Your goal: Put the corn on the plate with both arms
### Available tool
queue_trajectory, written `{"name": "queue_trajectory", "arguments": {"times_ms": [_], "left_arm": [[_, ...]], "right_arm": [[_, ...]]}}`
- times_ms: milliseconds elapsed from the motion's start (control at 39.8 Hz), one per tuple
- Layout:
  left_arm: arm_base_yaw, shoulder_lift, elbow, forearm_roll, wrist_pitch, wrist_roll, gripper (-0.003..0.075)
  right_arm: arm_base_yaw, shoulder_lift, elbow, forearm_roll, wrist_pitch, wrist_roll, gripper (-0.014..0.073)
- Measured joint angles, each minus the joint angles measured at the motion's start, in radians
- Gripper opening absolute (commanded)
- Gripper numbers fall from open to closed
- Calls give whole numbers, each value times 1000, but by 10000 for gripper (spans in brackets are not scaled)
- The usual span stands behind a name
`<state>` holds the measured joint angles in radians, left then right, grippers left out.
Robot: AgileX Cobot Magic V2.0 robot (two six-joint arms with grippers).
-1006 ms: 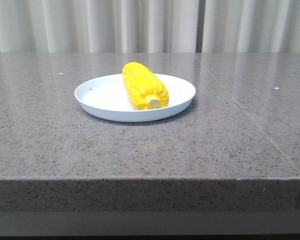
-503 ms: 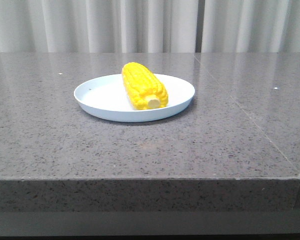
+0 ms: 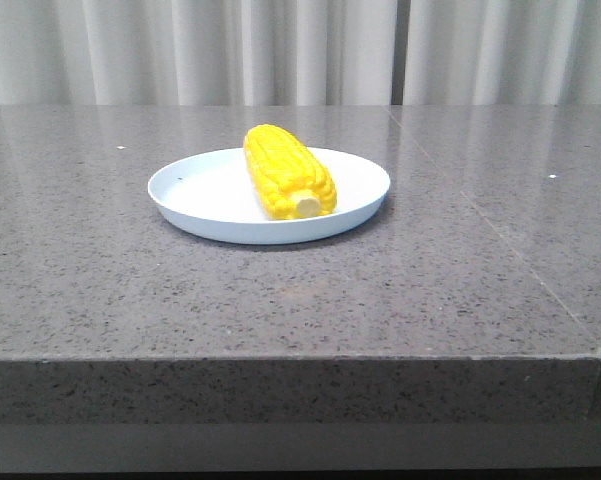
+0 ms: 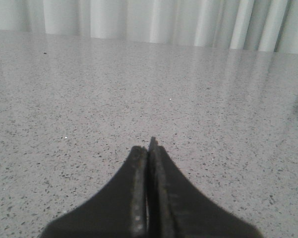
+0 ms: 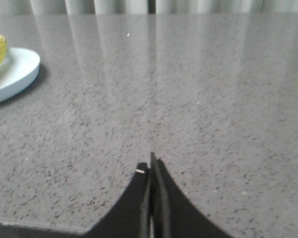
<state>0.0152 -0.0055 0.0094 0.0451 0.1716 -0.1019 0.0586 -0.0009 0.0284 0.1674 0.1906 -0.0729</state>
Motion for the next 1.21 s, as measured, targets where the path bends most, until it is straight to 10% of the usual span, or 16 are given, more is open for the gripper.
{"name": "queue_trajectory", "arguments": {"times_ms": [1207], "left_arm": [[0, 0, 0, 0, 0, 0, -20]], "right_arm": [[-31, -9, 0, 0, 58, 0, -64]]}}
